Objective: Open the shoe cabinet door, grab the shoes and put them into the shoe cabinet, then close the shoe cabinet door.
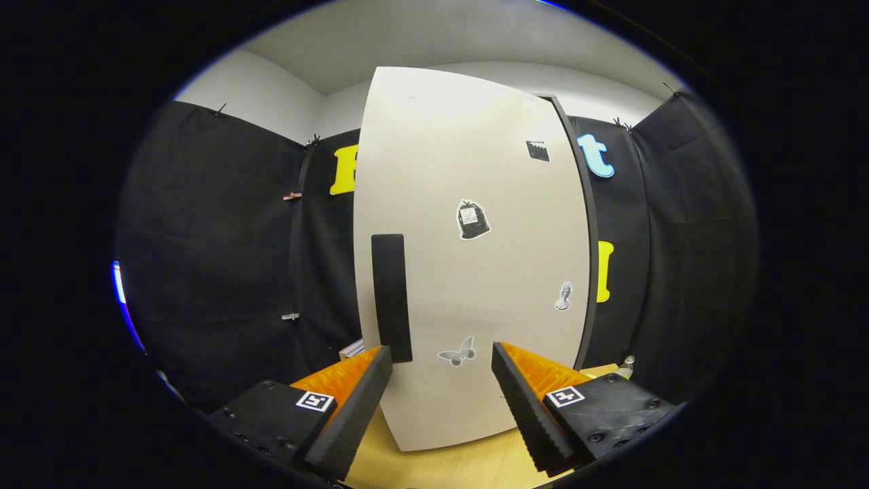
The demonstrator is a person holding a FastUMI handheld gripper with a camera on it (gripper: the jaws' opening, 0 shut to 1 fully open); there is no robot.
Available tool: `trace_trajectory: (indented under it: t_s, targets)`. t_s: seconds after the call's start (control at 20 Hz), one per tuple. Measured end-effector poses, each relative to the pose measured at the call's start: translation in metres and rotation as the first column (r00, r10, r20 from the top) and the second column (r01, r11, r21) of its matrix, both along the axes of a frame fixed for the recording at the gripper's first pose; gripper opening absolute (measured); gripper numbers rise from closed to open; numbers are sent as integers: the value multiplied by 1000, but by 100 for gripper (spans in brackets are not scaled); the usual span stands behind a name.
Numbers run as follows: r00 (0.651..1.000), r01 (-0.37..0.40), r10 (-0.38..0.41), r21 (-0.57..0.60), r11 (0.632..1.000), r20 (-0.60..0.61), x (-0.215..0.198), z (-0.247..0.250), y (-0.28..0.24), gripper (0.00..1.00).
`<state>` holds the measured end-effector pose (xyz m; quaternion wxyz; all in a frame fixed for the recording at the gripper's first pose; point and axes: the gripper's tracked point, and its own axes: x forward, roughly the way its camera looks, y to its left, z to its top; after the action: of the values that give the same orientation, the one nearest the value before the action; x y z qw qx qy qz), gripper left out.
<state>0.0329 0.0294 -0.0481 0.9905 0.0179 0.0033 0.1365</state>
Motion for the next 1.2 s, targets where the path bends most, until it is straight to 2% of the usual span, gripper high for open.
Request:
trace_trajectory:
  t_s: [1.2]
  targets:
    - [997, 71, -71, -43, 997, 6, 10, -11, -23, 97]
